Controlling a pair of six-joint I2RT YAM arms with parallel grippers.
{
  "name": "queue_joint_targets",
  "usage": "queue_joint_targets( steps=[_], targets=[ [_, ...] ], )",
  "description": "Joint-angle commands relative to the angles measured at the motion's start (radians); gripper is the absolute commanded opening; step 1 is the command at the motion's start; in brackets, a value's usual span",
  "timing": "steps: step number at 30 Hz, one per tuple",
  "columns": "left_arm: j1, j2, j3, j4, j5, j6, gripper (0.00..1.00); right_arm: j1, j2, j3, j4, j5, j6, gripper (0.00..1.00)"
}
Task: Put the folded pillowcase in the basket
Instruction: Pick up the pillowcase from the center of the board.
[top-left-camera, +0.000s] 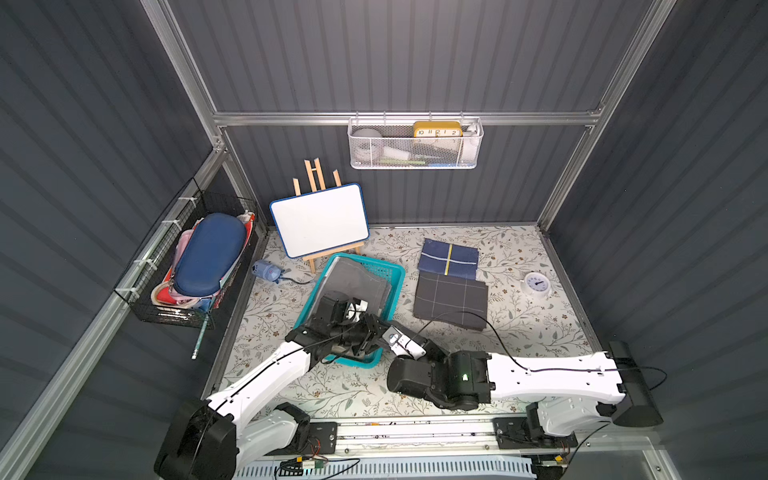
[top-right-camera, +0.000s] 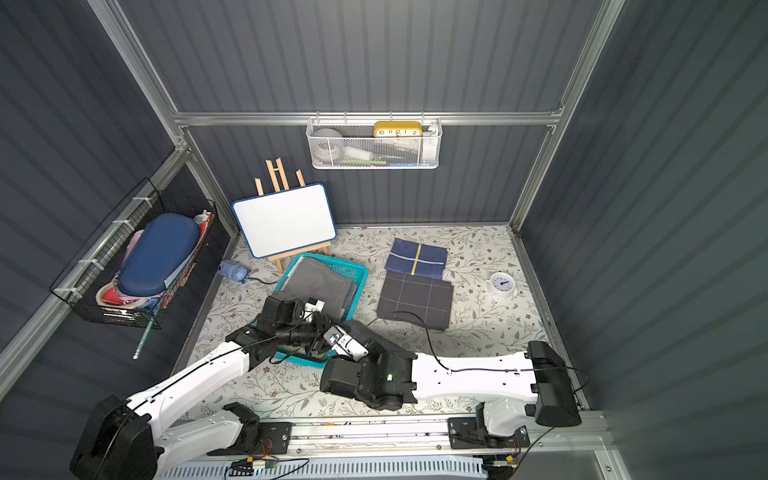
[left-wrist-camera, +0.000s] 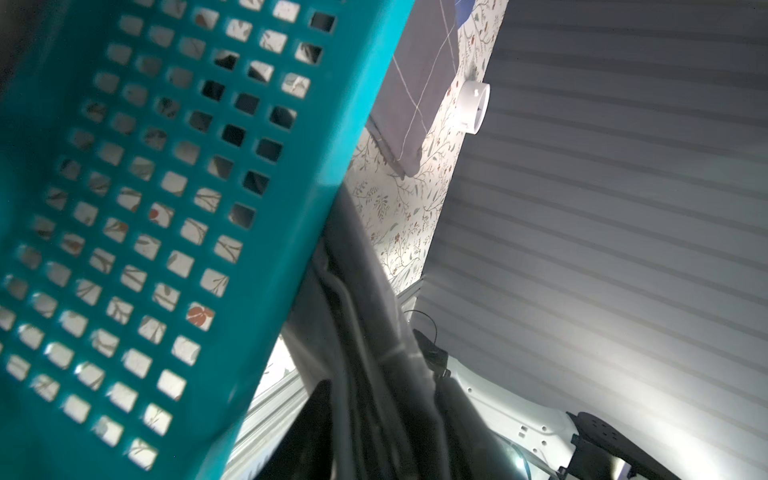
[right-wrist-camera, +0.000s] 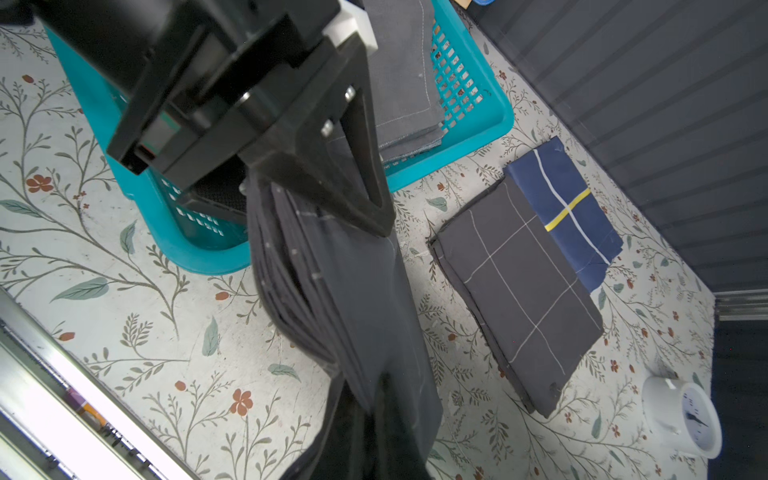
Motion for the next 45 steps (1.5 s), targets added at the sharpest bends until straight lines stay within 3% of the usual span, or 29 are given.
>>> queue_joint_targets(
  steps=[1,3,6,9,11,17,20,25,29,35,40,45],
  targets=[
    [-0.003,0.004,0.022,0.025,0.001,0.025,0.19,0.008,-0.007,-0.007,-0.031,0.004,0.064,0.19],
    [-0.003,0.01,0.054,0.038,-0.005,0.044,0.07,0.008,-0.034,-0.009,-0.057,-0.002,0.119,0.41],
    [-0.002,0.045,0.144,0.031,-0.017,0.096,0.0,0.008,-0.103,-0.035,-0.083,0.008,0.218,0.65],
    [-0.002,0.083,0.245,0.031,-0.048,0.144,0.0,0.002,-0.207,-0.081,-0.101,0.031,0.367,0.81],
    [-0.004,0.107,0.294,0.064,-0.08,0.159,0.0,-0.014,-0.299,-0.123,-0.104,0.024,0.486,0.87],
    [-0.005,0.191,0.414,0.159,-0.068,0.202,0.0,-0.141,-0.626,-0.364,0.067,-0.07,0.819,0.9],
    [-0.006,0.209,0.443,0.181,-0.074,0.228,0.0,-0.193,-0.789,-0.501,0.261,-0.109,0.866,0.91],
    [-0.019,0.218,0.452,0.247,-0.066,0.256,0.0,-0.233,-0.933,-0.617,0.348,-0.089,1.054,0.93],
    [-0.051,0.208,0.431,0.3,-0.069,0.263,0.0,-0.258,-0.931,-0.744,0.575,-0.158,1.182,0.93],
    [-0.116,0.163,0.381,0.346,-0.119,0.251,0.0,-0.268,-0.742,-0.865,1.01,-0.22,1.28,0.93],
    [-0.168,0.116,0.323,0.385,-0.165,0.218,0.0,-0.271,-0.739,-0.901,1.114,-0.182,1.297,0.94],
    [-0.199,0.075,0.263,0.398,-0.193,0.184,0.0,-0.272,-0.826,-0.9,1.037,-0.166,1.269,0.94]
  ],
)
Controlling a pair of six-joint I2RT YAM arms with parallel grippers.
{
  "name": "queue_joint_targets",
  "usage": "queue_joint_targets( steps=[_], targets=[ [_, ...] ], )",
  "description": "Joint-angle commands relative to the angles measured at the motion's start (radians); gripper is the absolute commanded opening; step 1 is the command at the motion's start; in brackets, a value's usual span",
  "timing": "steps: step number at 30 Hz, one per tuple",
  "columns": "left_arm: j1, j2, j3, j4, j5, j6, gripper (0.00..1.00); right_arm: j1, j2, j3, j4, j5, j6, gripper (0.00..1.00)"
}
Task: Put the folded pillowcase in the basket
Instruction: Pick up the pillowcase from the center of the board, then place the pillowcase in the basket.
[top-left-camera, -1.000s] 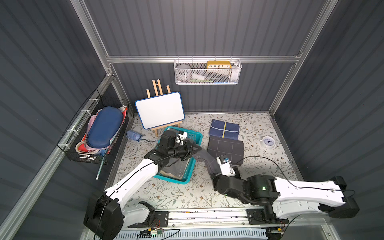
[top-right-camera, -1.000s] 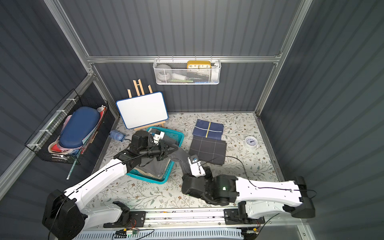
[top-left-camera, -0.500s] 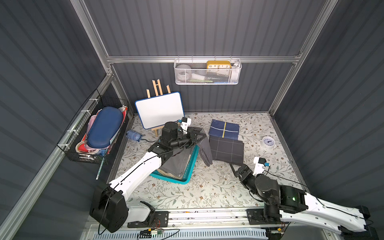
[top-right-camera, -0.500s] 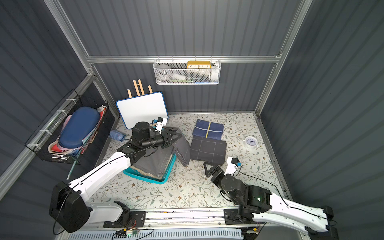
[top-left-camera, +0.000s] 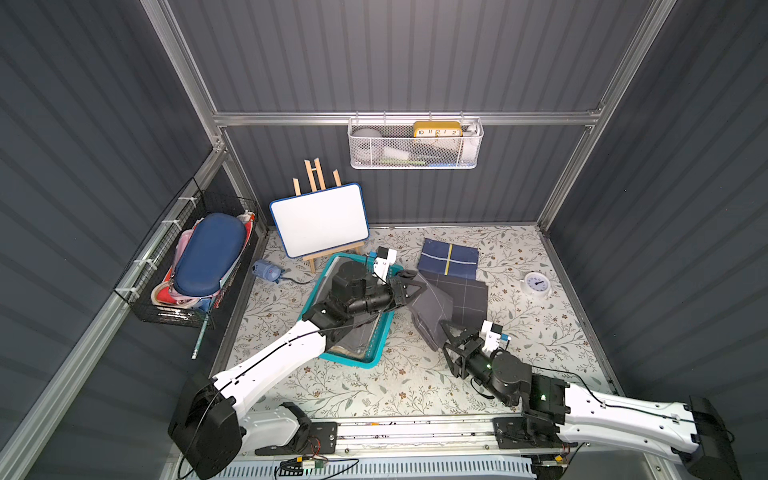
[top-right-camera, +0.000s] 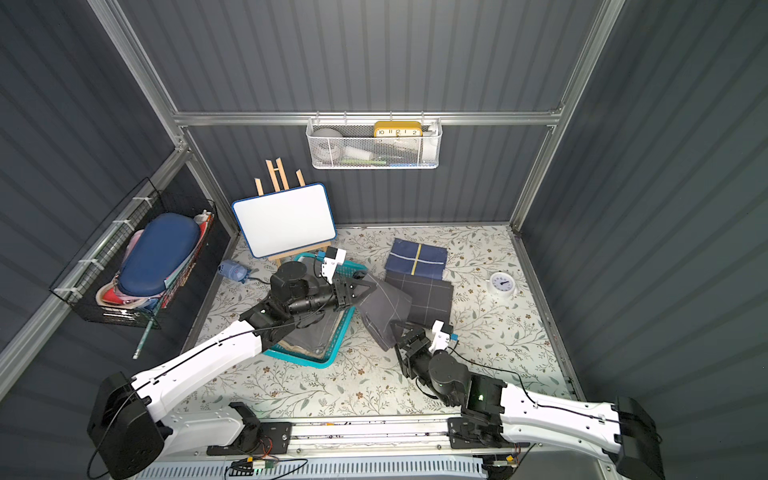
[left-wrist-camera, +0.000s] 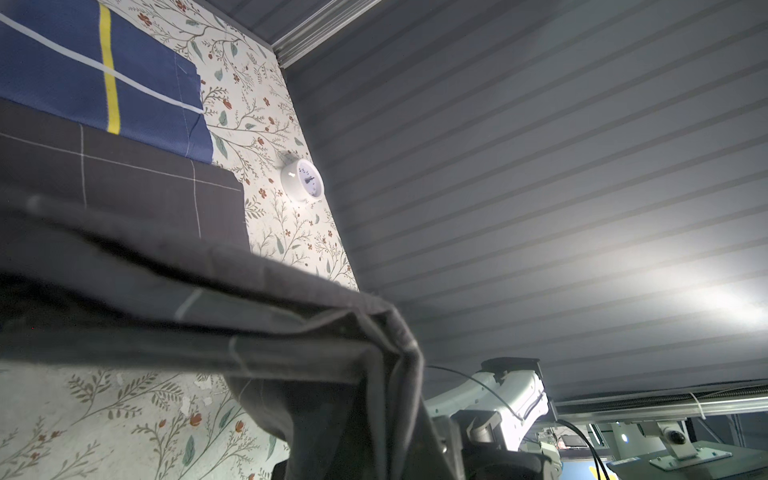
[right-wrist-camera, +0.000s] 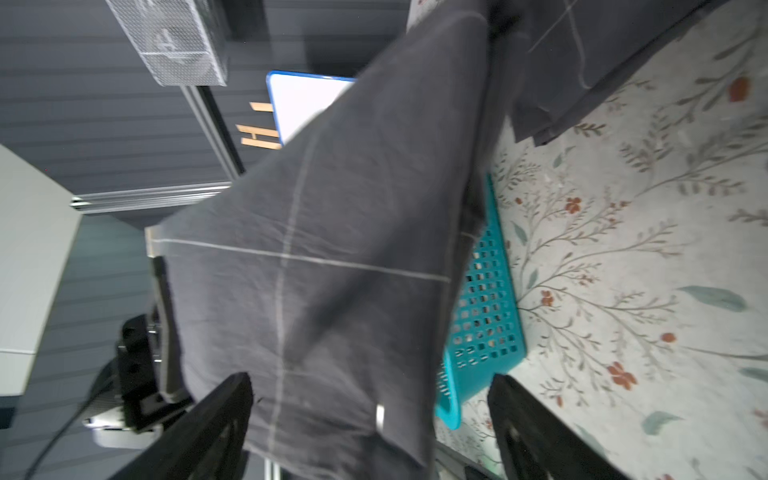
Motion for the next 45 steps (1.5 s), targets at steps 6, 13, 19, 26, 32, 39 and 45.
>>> queue_joint_targets(
  steps=[6,13,19,26,32,39,45],
  targets=[
    [-0.048,-0.087,-0.091,0.125,-0.07,-0.115,0.0,-0.003,-0.033,-0.017,0.043,-0.019,0.008,0.93],
    [-0.091,-0.117,-0.102,0.145,-0.116,-0.152,0.0,-0.003,0.02,-0.025,0.088,-0.059,0.038,0.92],
    [-0.143,-0.165,-0.133,0.176,-0.181,-0.186,0.0,-0.003,0.068,-0.012,0.154,-0.043,0.016,0.85],
    [-0.161,-0.245,-0.177,0.008,-0.262,-0.178,0.04,-0.005,0.022,0.065,0.023,-0.013,-0.077,0.31],
    [-0.16,-0.401,-0.183,-0.25,-0.432,-0.167,0.25,-0.05,-0.026,0.194,-0.26,-0.015,-0.194,0.0],
    [-0.159,-0.523,-0.035,-0.635,-0.671,-0.101,0.79,-0.337,0.263,0.646,-0.613,-0.455,-0.518,0.0],
    [-0.16,-0.633,0.171,-0.964,-0.949,-0.052,0.99,-0.443,0.639,1.096,-0.85,-0.751,-0.812,0.0]
  ],
)
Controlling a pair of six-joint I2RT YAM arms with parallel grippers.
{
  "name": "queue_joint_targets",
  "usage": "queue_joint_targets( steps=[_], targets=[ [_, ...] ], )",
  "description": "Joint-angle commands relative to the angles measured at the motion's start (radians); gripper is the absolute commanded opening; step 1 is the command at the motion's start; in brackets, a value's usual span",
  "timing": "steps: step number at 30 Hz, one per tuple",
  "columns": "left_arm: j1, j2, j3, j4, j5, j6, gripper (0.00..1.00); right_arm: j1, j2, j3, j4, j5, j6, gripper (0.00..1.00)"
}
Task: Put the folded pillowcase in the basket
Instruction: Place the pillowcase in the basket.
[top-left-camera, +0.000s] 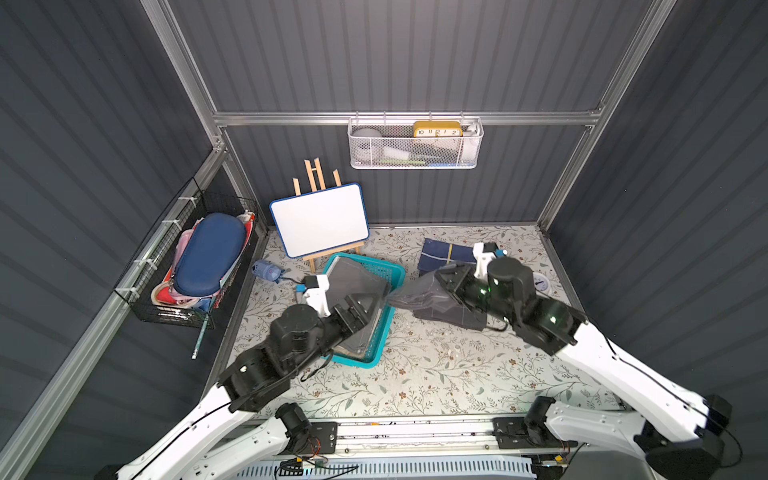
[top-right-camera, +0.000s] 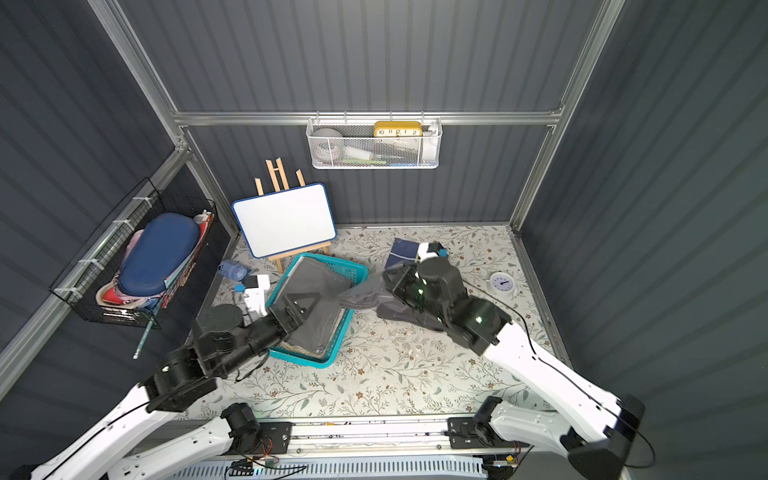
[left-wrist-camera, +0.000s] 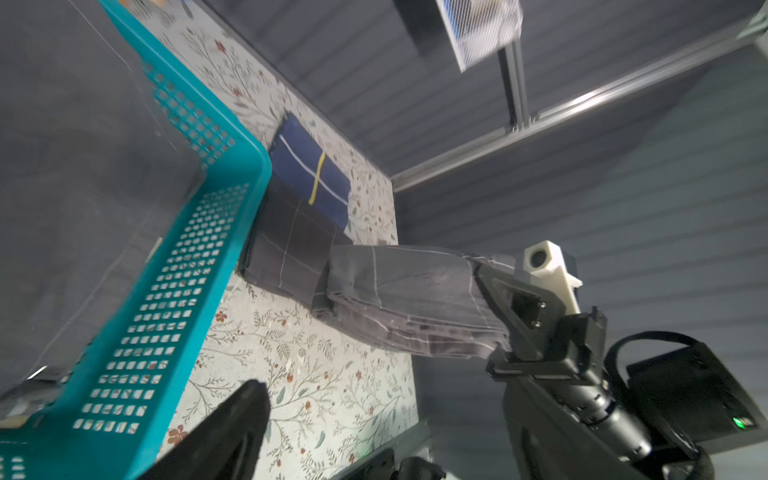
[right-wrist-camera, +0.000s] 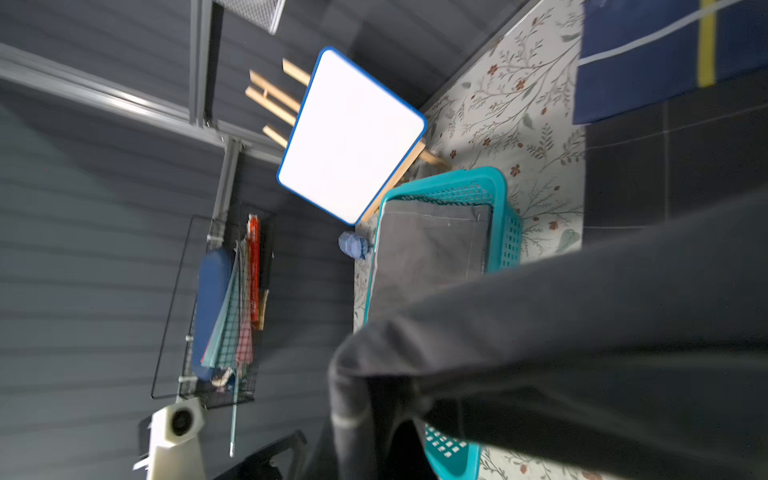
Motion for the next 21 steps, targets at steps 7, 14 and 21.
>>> queue_joint_targets(
  steps=[7,14,21],
  targets=[
    [-0.002,-0.19,0.186,-0.32,-0.336,0.129,1.0,-0.014,0.506,0.653,-0.374,-0.518,-0.38,0.0],
    [-0.002,-0.251,0.247,-0.372,-0.415,0.17,0.99,0.052,0.845,1.15,-0.586,-0.624,-0.455,0.0],
    [-0.004,-0.291,0.244,-0.367,-0.436,0.192,1.0,0.078,1.052,1.398,-0.528,-0.735,-0.375,0.0]
  ],
)
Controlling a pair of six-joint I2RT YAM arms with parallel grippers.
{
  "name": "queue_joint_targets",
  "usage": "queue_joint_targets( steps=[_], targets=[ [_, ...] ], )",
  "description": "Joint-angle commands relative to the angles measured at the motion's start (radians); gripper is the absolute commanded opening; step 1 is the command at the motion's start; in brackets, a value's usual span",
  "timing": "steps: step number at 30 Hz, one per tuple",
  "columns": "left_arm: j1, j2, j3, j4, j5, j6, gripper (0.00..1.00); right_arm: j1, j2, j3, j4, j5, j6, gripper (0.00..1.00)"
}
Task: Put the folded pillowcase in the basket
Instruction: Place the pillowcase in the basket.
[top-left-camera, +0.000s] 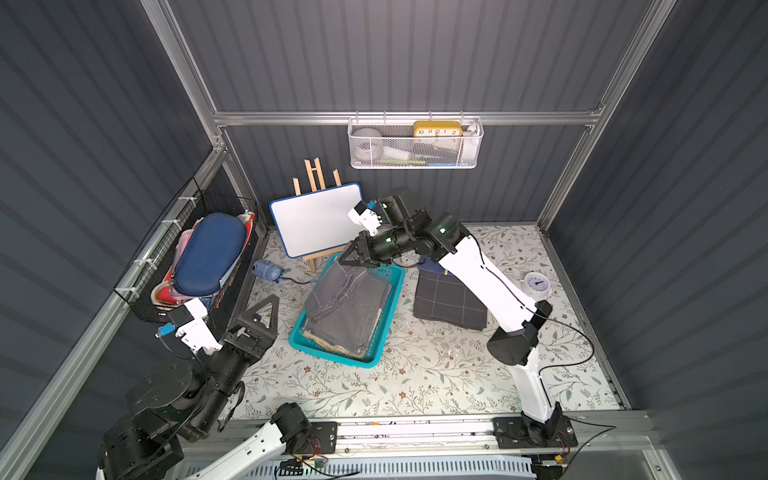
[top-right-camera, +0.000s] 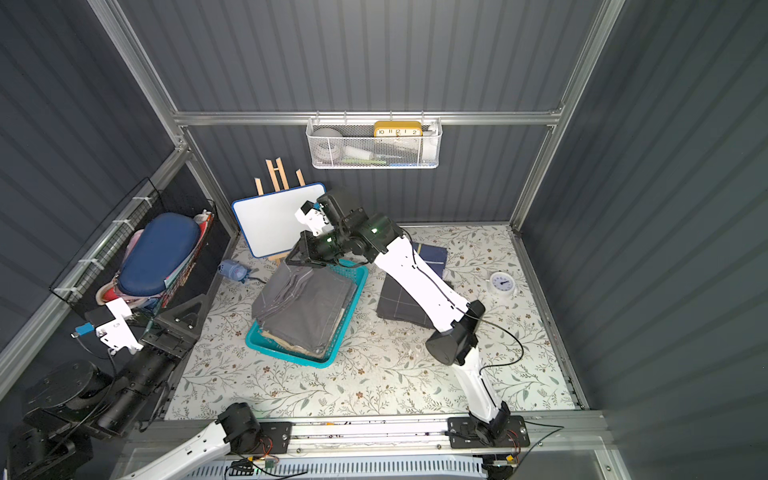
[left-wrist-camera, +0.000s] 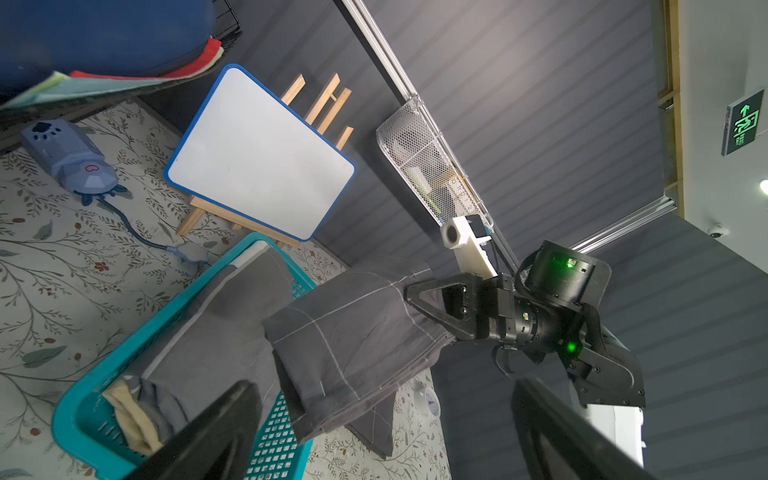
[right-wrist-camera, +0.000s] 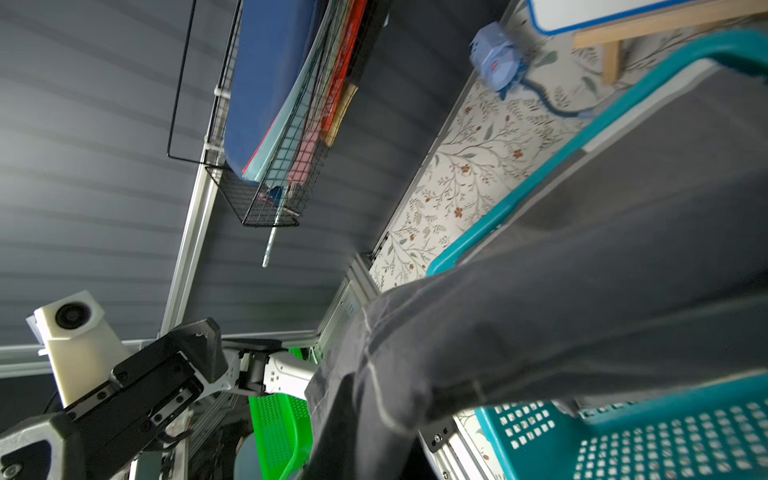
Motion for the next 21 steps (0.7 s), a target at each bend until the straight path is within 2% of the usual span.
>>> queue_joint_targets(
  steps=[1,5,8,12,16,18,21],
  targets=[
    [-0.003,-0.015,0.006,-0.018,-0.033,0.043,1.0,0.001,0.05,0.036,0.069,-0.115,0.042,0.0],
    [-0.002,-0.015,0.001,-0.017,-0.038,0.052,0.99,0.025,0.114,0.037,0.303,-0.26,0.109,0.0],
    [-0.003,-0.012,-0.005,-0.016,-0.041,0.055,0.99,0.025,0.173,0.051,0.463,-0.367,0.21,0.0],
    [-0.003,-0.004,-0.014,-0.012,-0.039,0.055,0.99,0.005,0.222,0.076,0.506,-0.423,0.224,0.0],
    [-0.002,0.001,-0.024,-0.005,-0.037,0.055,0.99,-0.025,0.243,0.062,0.401,-0.43,0.167,0.0],
    [-0.003,0.002,-0.025,0.001,-0.035,0.056,0.99,-0.045,0.241,0.038,0.284,-0.416,0.085,0.0],
    [-0.002,0.001,-0.024,0.001,-0.034,0.055,1.0,-0.074,0.22,-0.016,0.022,-0.35,-0.118,0.0]
  ],
)
